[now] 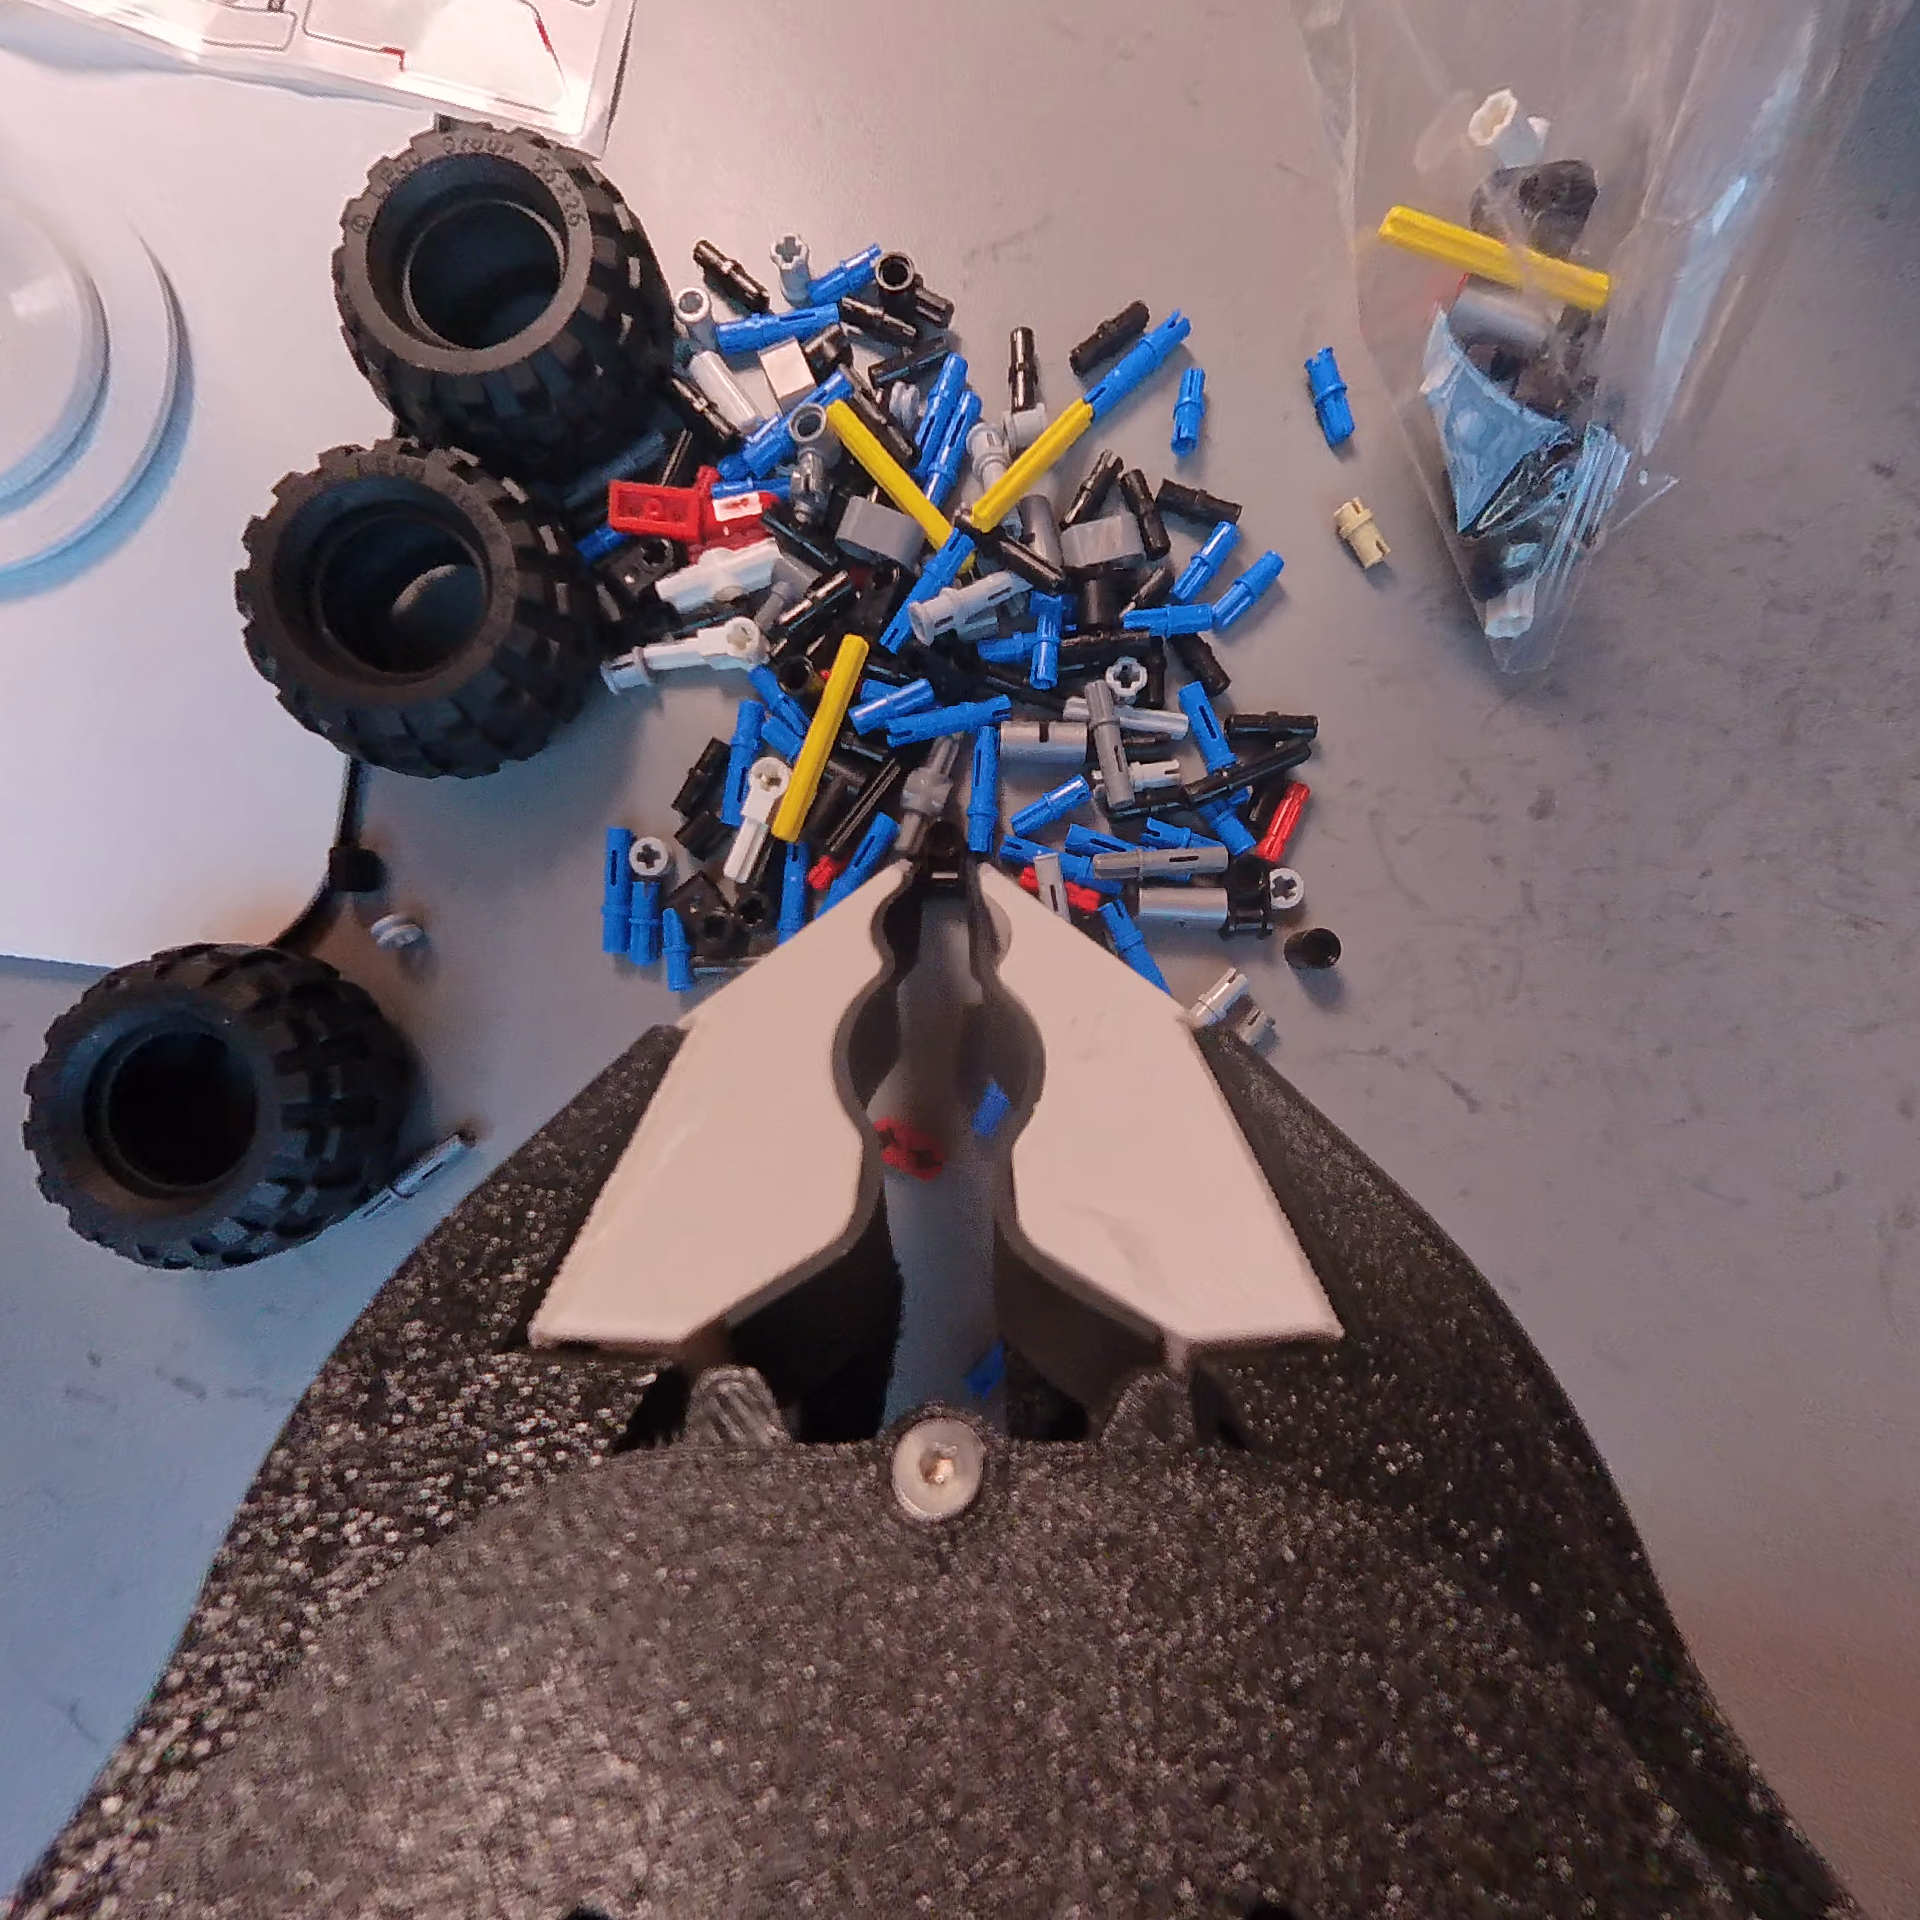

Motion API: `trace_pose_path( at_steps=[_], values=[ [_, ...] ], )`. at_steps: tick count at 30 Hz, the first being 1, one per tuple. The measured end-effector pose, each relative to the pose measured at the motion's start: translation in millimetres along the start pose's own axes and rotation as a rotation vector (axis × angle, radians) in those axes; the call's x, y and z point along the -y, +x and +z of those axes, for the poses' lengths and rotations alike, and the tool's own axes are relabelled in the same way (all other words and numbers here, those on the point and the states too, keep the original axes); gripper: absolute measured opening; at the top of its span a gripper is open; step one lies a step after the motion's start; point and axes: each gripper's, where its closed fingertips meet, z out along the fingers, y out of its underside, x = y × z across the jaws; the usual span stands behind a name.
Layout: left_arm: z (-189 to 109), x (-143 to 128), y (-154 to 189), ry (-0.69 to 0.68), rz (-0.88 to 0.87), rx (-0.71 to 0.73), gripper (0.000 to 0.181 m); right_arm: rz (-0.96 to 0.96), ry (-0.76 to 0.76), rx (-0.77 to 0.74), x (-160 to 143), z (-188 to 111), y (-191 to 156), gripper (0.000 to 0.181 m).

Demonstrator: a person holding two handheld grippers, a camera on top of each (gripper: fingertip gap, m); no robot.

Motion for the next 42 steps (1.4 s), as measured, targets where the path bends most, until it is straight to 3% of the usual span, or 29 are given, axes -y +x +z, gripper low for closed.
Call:
trace_pose_path(
  at_steps=[3, 5, 10, 12, 16, 20, 22, 24, 28, 32, 38, 42],
  values=[
    [-8, -2, -1, -0.013, 0.006, 0.012, 0.007, 0.000, 0.000, 0.001, 0, 0, 0, 0.000],
    [-27, 12, -3, 0.059, -0.010, 0.032, 0.007, -0.002, 0.001, 0.003, 1, -1, -1, 0.000],
    [-93, 136, 52, 0.511, 0.018, -0.045, 0.007, -0.003, -0.006, 0.022, -1, 3, -8, 0.000],
    [-88, 160, 64, 0.497, 0.032, -0.010, 0.007, -0.009, -0.006, 0.029, -1, 4, -12, 0.000],
    [-72, 164, 71, 0.437, -0.022, -0.040, 0.008, -0.027, -0.001, 0.032, 1, 2, -17, 0.000],
    [-96, 155, 58, 0.497, -0.080, 0.004, 0.018, -0.029, 0.004, 0.032, 2, 0, -17, 0.000],
    [-112, 137, 54, 0.490, -0.089, 0.041, 0.018, -0.026, 0.007, 0.032, 3, -1, -16, 0.000],
    [-111, 98, 54, 0.388, -0.106, 0.050, 0.016, -0.023, 0.012, 0.032, 3, -3, -15, 0.000],
    [-81, -16, 56, 0.087, -0.158, 0.087, 0.022, -0.011, 0.013, 0.032, 3, -3, -11, 0.000],
    [-65, -78, 65, -0.039, -0.210, 0.082, 0.021, -0.006, 0.007, 0.029, 1, -1, -11, 0.000],
    [-68, -91, 61, -0.100, -0.164, 0.088, 0.004, -0.005, 0.000, 0.027, -1, 0, -11, 0.000],
    [-62, -59, 34, 0.000, -0.133, 0.161, 0.004, -0.003, -0.001, 0.025, -2, 1, -10, 0.000]
  ],
)
